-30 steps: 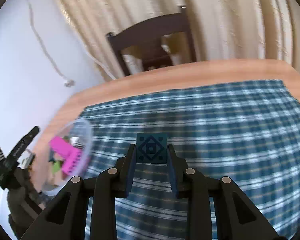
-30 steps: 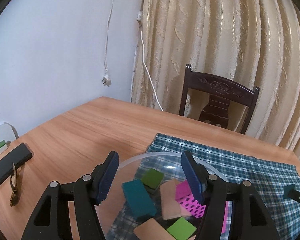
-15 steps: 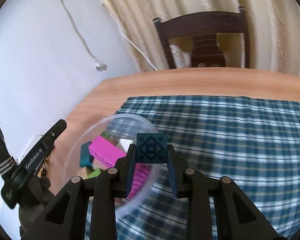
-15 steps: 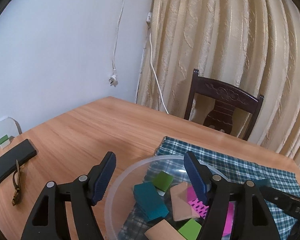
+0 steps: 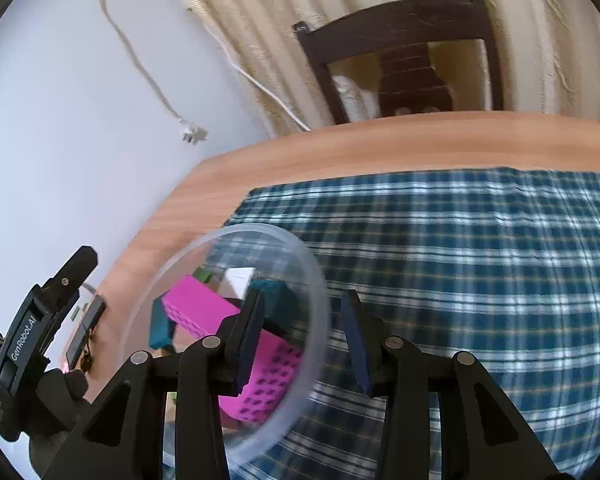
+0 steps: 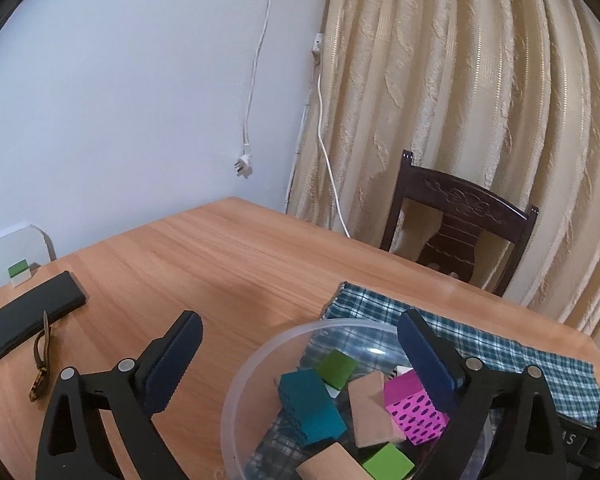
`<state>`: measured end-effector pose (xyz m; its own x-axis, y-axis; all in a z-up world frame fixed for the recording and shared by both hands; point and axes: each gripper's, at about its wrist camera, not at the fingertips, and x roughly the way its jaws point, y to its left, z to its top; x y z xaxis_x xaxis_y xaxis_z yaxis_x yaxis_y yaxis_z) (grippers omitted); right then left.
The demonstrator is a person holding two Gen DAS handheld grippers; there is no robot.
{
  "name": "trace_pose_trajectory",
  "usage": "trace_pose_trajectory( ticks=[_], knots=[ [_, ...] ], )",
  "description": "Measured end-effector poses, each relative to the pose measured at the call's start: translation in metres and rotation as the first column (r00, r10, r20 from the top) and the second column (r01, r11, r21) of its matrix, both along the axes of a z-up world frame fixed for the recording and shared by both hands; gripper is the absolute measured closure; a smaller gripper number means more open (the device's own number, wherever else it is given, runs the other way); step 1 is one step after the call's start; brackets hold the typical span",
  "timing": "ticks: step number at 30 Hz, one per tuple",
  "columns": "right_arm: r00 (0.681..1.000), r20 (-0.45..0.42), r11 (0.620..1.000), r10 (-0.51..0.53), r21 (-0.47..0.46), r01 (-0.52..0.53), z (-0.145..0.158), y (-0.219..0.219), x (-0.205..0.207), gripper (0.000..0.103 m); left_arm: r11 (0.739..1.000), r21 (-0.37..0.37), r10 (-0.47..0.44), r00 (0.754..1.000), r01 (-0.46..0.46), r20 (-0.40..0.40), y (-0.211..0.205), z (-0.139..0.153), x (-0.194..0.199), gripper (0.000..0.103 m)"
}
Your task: Organize rigid objects
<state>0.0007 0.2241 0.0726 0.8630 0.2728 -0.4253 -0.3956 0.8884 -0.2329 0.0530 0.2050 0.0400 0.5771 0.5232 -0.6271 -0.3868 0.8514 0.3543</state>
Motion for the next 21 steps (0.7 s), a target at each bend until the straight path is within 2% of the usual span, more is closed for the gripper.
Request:
trace_pose_trajectory(
  ticks=[3,5,8,13,21],
  knots=[
    [1.0,-0.002,1.0,0.002,0.015,-0.002,0.0,-0.003,0.0,0.002,1.0,-0.019,-0.021,1.0,0.021,0.015,-0.009,0.0,-0.004,0.059],
    [1.0,-0.001,1.0,0.003,0.027,-0.003,0.0,-0.005,0.0,0.001,0.999,-0.032,-0.033,0.999,0.034,0.022,-0.014,0.0,-0.007,0.049],
    [1.0,0.0,0.999,0.009,0.047,-0.009,0.0,-0.008,0.0,0.001,0.998,-0.046,-0.048,0.998,0.049,0.031,-0.022,0.0,-0.014,0.04],
    [1.0,-0.002,0.998,0.016,0.068,-0.016,-0.002,-0.009,-0.003,0.001,0.997,-0.079,-0.01,0.998,0.015,0.068,-0.024,0.001,-0.033,0.027],
    [0.999,-0.03,0.995,0.012,0.095,-0.009,-0.001,-0.004,-0.014,0.001,0.993,-0.082,0.101,0.983,-0.09,0.151,-0.016,0.008,-0.066,0.017]
  ],
)
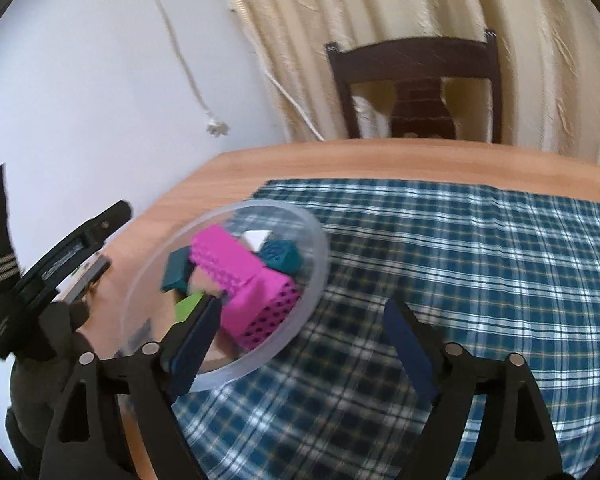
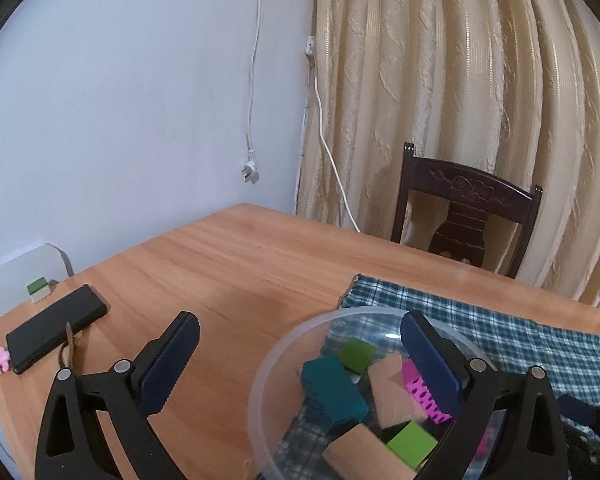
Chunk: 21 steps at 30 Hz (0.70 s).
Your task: Organize rigid objects
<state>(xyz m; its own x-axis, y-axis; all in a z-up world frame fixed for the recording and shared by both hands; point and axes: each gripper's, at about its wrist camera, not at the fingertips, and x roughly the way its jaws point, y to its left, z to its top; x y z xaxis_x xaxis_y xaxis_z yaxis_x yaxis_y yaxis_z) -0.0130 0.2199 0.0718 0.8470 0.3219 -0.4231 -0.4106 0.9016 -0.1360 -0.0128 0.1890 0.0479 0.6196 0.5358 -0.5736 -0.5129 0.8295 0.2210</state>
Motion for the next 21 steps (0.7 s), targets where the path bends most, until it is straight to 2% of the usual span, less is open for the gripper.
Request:
trace_pose_trajectory(
  ticks=[3,7,8,10,16,21],
  knots=[
    [1.0,0.003,1.0,0.002,0.014,-0.002,0.006,0.001,-0.009,0.001,1.0,-0.021,0.016,0.998,-0.015,0.06,0.004,0.004,-0.013,0.014],
    [1.0,-0.007,0.999,-0.011,0.035,0.011,0.013,-0.002,-0.02,0.001,1.0,-0.023,0.004,0.993,-0.001,0.119,0.006,0.009,-0.025,0.003],
    [1.0,-0.012,0.999,-0.018,0.037,0.018,0.014,-0.003,-0.021,0.001,1.0,-0.02,-0.003,0.993,0.006,0.122,0.006,0.01,-0.026,0.0],
    [0.999,-0.032,0.998,-0.033,0.044,0.034,0.016,-0.006,-0.024,0.001,1.0,-0.012,-0.014,0.992,0.016,0.125,0.004,0.012,-0.026,0.0],
    [0.996,-0.054,0.997,-0.07,0.029,0.072,0.021,-0.01,-0.037,0.001,1.0,-0.012,-0.013,0.998,0.014,0.066,0.001,0.01,-0.02,0.0],
    [0.996,-0.067,0.997,-0.053,0.049,0.056,0.02,-0.012,-0.047,0.001,1.0,-0.02,0.007,0.996,-0.005,0.086,0.005,0.01,-0.024,0.0]
  ],
)
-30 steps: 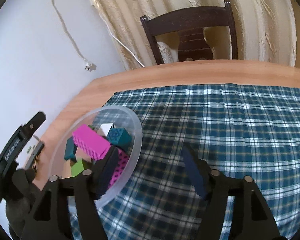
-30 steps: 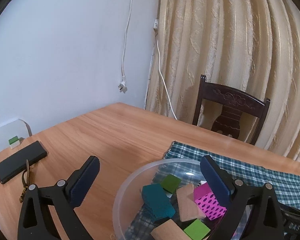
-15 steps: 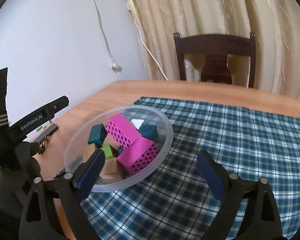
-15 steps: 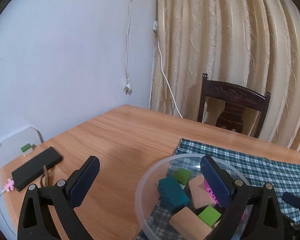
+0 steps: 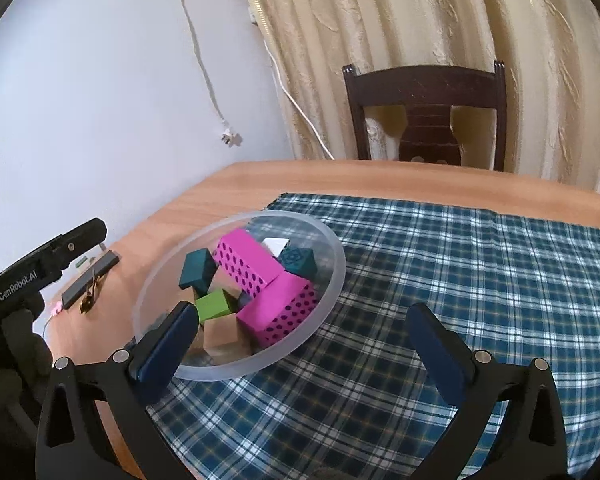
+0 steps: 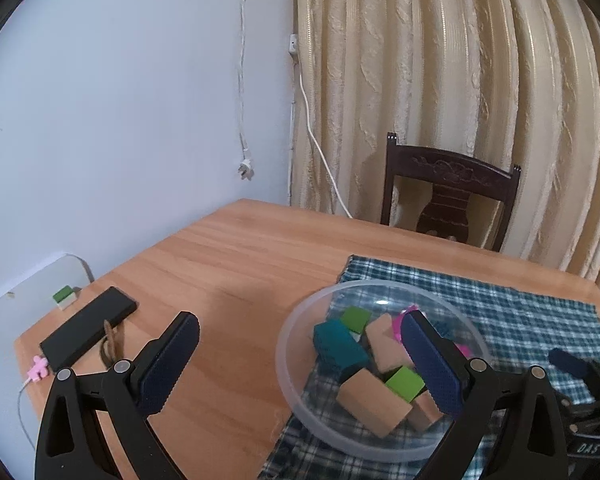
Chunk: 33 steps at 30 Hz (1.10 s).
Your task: Organize rigid objects
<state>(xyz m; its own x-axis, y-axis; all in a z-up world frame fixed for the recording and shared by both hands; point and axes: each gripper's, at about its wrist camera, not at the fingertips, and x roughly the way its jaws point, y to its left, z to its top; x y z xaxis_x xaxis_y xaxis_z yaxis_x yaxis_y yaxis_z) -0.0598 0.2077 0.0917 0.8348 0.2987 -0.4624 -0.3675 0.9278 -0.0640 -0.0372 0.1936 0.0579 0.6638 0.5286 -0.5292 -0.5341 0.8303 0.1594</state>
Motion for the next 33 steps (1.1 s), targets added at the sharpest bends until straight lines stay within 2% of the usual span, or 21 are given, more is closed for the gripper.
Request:
trace_pose_trajectory(
  ticks=[7,14,33],
  knots=[
    [0.998,-0.05,0.997,0.043,0.074,-0.039,-0.016,-0.005,-0.006,0.001,0.998,-0.06,0.006,1.0,-0.004,0.031,0.01,-0.005,-0.009,0.0],
    [0.998,-0.057,0.999,0.026,0.036,-0.024,-0.022,-0.003,-0.008,0.001,0.996,-0.091,0.027,0.999,-0.023,0.035,0.017,-0.009,-0.013,0.0],
    [0.996,-0.083,0.998,-0.026,0.057,0.03,-0.027,-0.019,-0.004,0.001,0.991,-0.12,0.06,0.997,-0.055,0.038,0.023,-0.013,-0.018,0.0]
  ],
)
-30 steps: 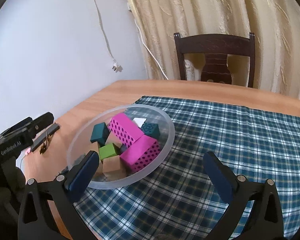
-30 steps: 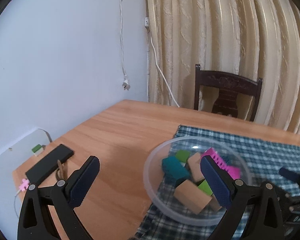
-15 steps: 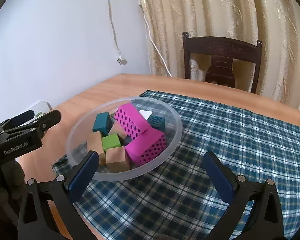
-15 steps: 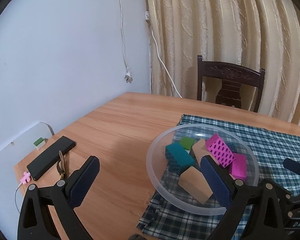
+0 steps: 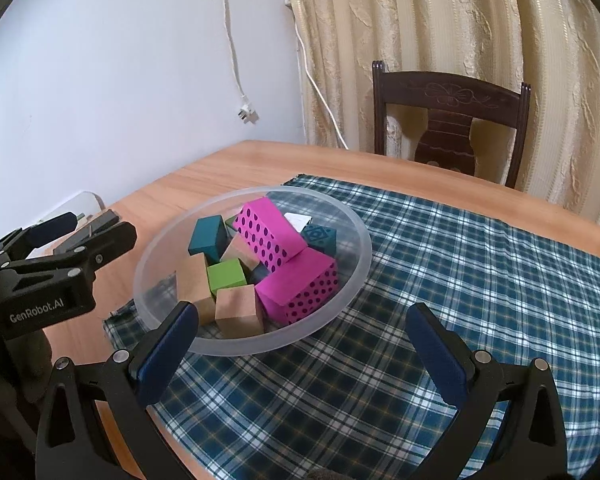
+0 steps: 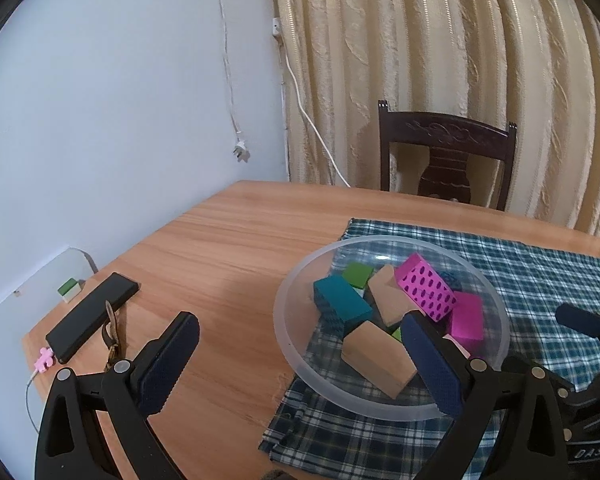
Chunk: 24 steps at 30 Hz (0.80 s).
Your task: Organize rigid objects
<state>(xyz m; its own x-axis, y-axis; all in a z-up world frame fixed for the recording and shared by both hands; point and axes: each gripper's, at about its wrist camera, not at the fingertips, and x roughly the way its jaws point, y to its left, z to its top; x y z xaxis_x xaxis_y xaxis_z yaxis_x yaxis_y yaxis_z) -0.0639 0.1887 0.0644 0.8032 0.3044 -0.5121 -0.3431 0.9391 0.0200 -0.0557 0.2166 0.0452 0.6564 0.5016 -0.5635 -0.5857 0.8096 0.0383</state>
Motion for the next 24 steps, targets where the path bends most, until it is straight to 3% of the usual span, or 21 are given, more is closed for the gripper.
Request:
trace_pose_trajectory(
  ticks=[24],
  knots=[
    [1.0,-0.011,1.0,-0.008,0.008,0.008,-0.0019,-0.0026,-0.0006,0.001,0.999,-0.029,0.033,0.999,-0.032,0.016,0.0042,-0.0013,-0.0046,0.0]
  ],
)
